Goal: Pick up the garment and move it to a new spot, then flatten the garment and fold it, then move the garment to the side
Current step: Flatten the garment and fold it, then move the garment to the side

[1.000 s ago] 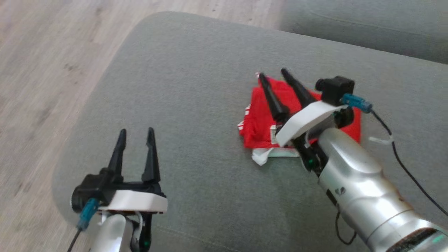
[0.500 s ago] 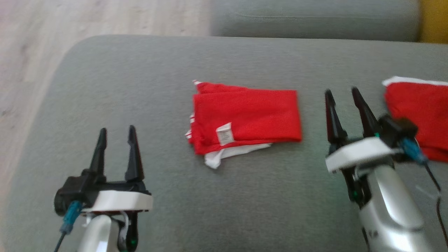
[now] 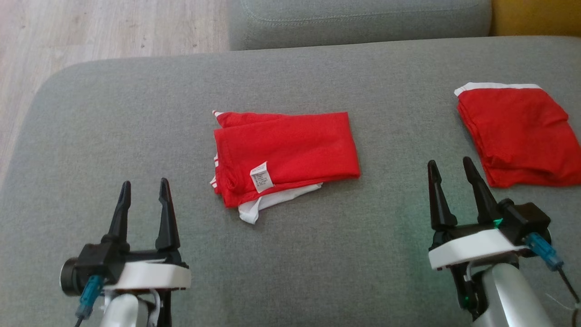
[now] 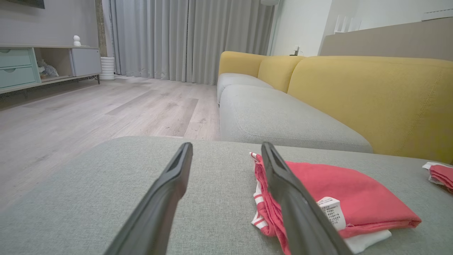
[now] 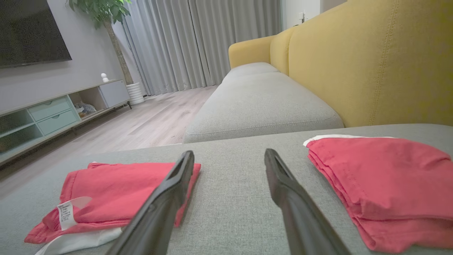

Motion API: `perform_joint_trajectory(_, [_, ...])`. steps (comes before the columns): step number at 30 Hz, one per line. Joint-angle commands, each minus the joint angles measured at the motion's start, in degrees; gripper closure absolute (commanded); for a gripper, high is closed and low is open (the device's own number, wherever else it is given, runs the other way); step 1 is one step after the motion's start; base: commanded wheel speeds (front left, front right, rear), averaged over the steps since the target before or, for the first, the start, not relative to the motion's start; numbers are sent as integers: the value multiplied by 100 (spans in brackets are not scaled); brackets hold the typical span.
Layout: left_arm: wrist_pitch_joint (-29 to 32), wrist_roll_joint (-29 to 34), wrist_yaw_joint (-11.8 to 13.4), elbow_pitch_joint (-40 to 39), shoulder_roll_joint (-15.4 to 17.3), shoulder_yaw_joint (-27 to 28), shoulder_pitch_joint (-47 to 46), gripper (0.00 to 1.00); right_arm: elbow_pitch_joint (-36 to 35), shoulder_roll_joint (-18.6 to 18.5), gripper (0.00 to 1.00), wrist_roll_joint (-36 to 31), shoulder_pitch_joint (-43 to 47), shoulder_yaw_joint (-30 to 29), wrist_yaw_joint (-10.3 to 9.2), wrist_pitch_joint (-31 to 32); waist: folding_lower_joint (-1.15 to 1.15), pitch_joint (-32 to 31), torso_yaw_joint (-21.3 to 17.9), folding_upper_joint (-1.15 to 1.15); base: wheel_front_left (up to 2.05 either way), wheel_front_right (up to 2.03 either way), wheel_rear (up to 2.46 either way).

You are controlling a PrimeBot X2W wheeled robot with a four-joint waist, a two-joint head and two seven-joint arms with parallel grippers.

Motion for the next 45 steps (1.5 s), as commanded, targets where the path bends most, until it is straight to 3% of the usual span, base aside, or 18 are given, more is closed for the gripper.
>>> perform_joint_trajectory(1, [-30,39,-17,-209,40,249,-112,0,-209,-5,0,43,-173,127,-4,-62,0,-1,15,0,0,0,0])
perform_joint_trajectory(9, [-30,0,-78,-170,17,108,-190,0,47,-5,0,29,-345,133,-4,-62,0,102,272,0,0,0,0])
perform_joint_trajectory(16, [-30,-98,-87,-121,12,-79,-353,0,604,-5,0,139,-944,101,-4,255,0,410,732,0,0,0,0])
perform_joint_trajectory(27, [-30,-385,3,-71,11,-467,-574,0,2094,-5,0,-38,-2012,-66,-4,1331,0,747,1471,0,0,0,0])
perform_joint_trajectory(37, [-30,-525,63,-61,11,-578,-738,0,3555,-5,0,-217,-2689,-58,-4,1822,0,908,1679,0,0,0,0])
perform_joint_trajectory(39, [-30,-529,71,-50,11,-586,-761,0,3712,-5,100,-263,-2786,55,-4,1742,0,908,1669,0,0,0,0])
perform_joint_trajectory(45, [-30,-463,62,-26,11,-557,-751,0,3853,-5,100,-469,-2917,225,-4,1168,0,769,1453,0,0,0,0])
